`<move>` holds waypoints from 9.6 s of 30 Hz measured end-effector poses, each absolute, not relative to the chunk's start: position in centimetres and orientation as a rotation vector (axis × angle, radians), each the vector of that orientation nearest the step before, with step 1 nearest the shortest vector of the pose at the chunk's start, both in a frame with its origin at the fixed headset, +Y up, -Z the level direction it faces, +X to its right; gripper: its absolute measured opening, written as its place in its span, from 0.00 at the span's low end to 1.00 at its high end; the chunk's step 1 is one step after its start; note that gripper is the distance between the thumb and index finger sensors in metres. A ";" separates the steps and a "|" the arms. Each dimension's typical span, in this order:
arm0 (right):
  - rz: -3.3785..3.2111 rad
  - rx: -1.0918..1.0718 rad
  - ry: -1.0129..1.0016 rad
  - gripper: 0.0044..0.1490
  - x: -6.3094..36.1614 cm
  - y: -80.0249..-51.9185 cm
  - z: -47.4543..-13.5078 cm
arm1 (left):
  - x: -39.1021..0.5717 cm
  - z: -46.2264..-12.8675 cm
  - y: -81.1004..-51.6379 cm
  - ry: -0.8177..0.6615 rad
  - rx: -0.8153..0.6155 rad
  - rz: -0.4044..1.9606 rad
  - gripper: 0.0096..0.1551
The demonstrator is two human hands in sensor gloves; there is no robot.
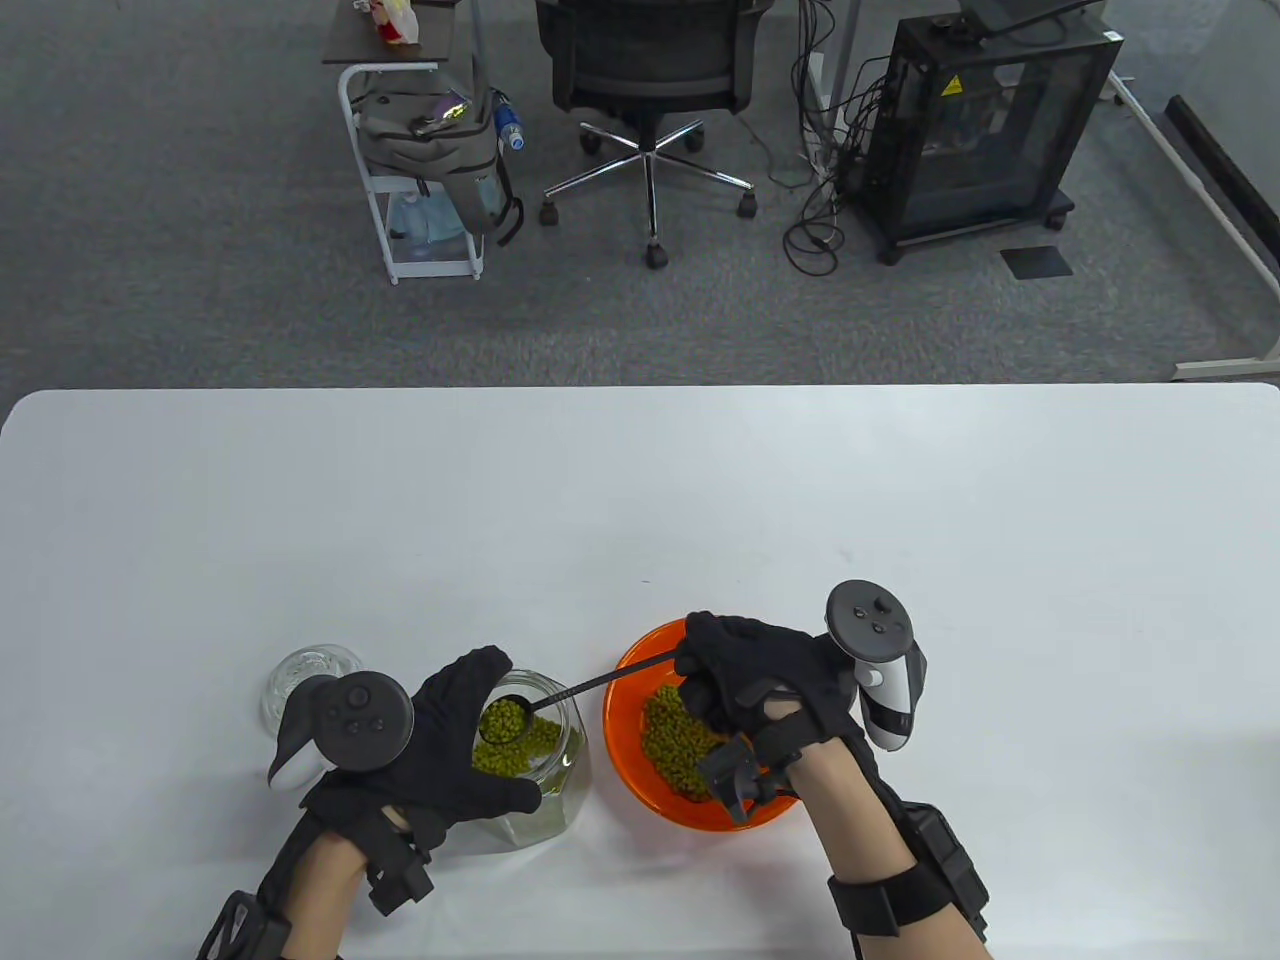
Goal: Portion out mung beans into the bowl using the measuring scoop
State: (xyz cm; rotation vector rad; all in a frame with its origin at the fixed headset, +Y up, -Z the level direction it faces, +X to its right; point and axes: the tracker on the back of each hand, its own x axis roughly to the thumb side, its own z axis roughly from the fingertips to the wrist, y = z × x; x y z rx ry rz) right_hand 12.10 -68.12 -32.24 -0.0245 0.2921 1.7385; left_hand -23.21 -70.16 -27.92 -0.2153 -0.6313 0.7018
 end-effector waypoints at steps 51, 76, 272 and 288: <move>2.004 -0.263 -0.039 0.28 29.2 -67.7 -28.8 | -23.2 -27.9 -70.1 -0.632 -0.220 0.702 0.79; 2.456 0.344 -0.365 0.28 23.8 -63.1 -26.6 | -23.2 -27.9 -70.1 -0.633 -0.220 0.700 0.79; 1.828 0.001 0.428 0.28 10.9 -66.1 -34.1 | -23.3 -27.9 -70.2 -0.634 -0.221 0.699 0.79; 1.774 -0.013 0.370 0.29 15.5 -65.0 -33.4 | -23.3 -27.9 -70.2 -0.634 -0.222 0.701 0.79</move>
